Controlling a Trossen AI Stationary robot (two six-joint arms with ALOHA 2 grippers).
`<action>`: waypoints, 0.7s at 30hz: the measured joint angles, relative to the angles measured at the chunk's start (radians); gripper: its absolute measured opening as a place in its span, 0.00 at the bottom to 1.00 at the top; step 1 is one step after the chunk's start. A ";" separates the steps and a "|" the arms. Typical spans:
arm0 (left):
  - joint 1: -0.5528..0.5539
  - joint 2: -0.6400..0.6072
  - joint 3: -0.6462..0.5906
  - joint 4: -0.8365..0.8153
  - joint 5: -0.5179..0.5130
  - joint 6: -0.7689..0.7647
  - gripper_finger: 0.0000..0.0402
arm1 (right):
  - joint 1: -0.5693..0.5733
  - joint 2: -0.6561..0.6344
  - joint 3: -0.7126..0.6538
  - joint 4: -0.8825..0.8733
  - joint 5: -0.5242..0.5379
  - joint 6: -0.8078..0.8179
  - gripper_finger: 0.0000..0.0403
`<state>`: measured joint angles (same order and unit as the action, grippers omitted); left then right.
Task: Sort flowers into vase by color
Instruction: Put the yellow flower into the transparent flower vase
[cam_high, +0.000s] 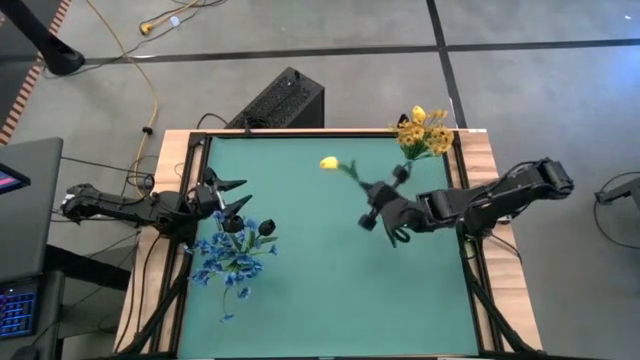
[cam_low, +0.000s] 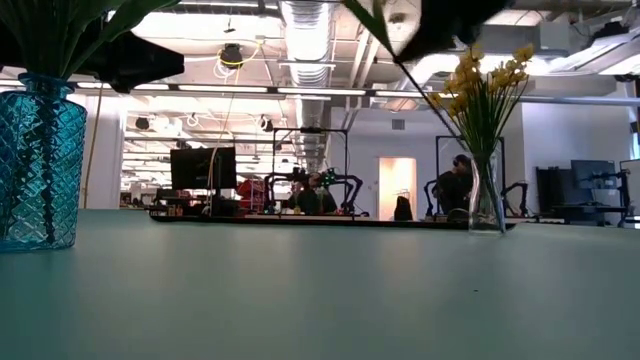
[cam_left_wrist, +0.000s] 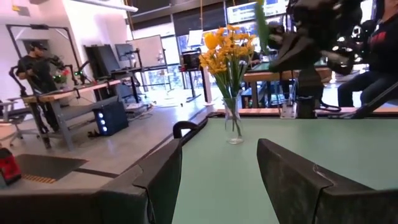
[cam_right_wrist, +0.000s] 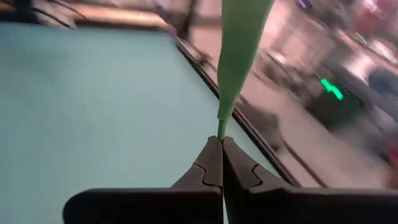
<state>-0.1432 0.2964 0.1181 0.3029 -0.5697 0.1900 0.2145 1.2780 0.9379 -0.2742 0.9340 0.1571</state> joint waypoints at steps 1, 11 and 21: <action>0.000 0.000 0.000 0.002 0.000 -0.001 0.50 | -0.005 -0.007 -0.001 0.058 -0.049 -0.073 0.05; 0.000 0.000 0.000 -0.005 0.009 -0.044 0.50 | -0.225 -0.221 -0.295 0.582 -0.368 -0.404 0.05; 0.000 0.000 -0.010 -0.036 0.009 -0.051 0.50 | -0.049 -0.373 -0.367 0.625 -0.174 -0.565 0.05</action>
<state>-0.1432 0.2966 0.1085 0.2672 -0.5606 0.1393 0.1656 0.9052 0.5709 0.3506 0.7600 -0.4077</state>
